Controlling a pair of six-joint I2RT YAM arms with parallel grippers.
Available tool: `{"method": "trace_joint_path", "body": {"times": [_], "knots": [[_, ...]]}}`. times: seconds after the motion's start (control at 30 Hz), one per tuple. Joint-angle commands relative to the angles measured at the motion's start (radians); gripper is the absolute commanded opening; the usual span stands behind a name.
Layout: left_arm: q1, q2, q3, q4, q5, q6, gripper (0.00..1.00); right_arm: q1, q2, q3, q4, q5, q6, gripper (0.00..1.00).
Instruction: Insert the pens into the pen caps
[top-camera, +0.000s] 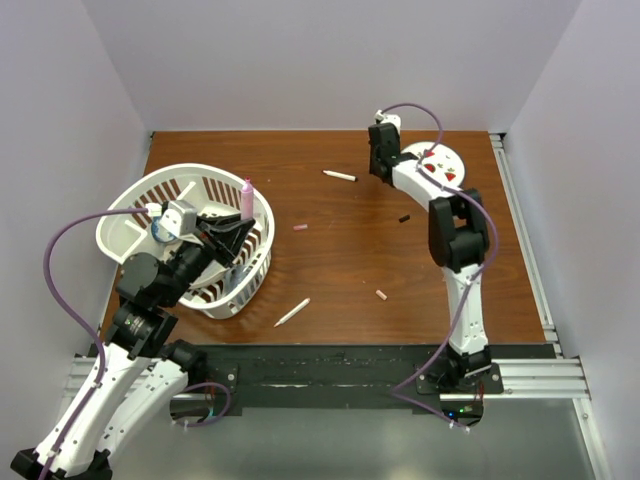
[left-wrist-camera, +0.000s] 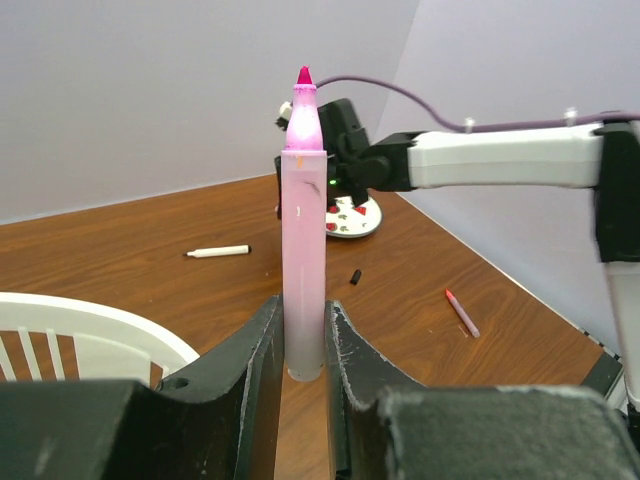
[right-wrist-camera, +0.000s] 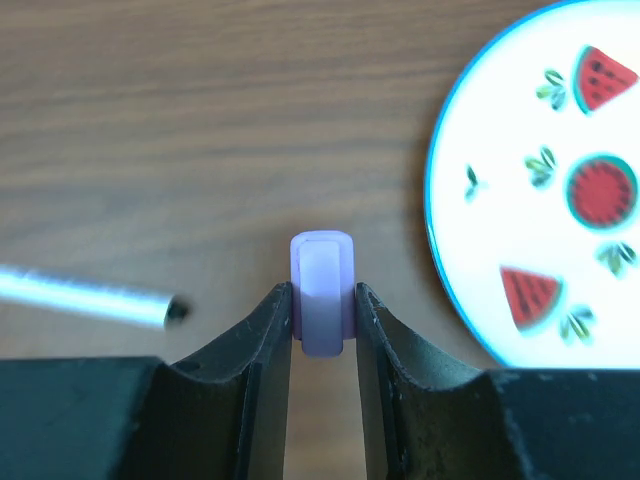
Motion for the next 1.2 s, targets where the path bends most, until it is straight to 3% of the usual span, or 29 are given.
{"method": "trace_joint_path", "body": {"times": [0.0, 0.2, 0.43, 0.7, 0.97, 1.03, 1.17], "knots": [[0.005, -0.008, 0.003, 0.033, -0.016, 0.019, 0.0, 0.038, -0.253, -0.225, 0.073, -0.063, -0.005, 0.06], [0.005, -0.011, 0.0, 0.028, -0.029, 0.023, 0.0, 0.139, -0.474, -0.559, 0.009, -0.107, 0.093, 0.06], [0.005, -0.004, 0.002, 0.036, -0.012, 0.023, 0.0, 0.254, -0.705, -0.827, -0.031, -0.122, 0.225, 0.05], [0.005, -0.001, 0.0, 0.042, 0.016, 0.025, 0.0, 0.352, -0.772, -0.988, -0.031, -0.125, 0.289, 0.06], [0.003, 0.002, -0.001, 0.042, 0.014, 0.026, 0.0, 0.4, -0.724, -1.026, -0.014, -0.096, 0.314, 0.11], [0.005, 0.005, 0.0, 0.043, 0.022, 0.026, 0.0, 0.401, -0.718, -1.025, -0.019, -0.09, 0.309, 0.15], [0.005, 0.006, 0.0, 0.043, 0.028, 0.026, 0.0, 0.403, -0.683, -1.005, -0.04, -0.087, 0.288, 0.33]]}}
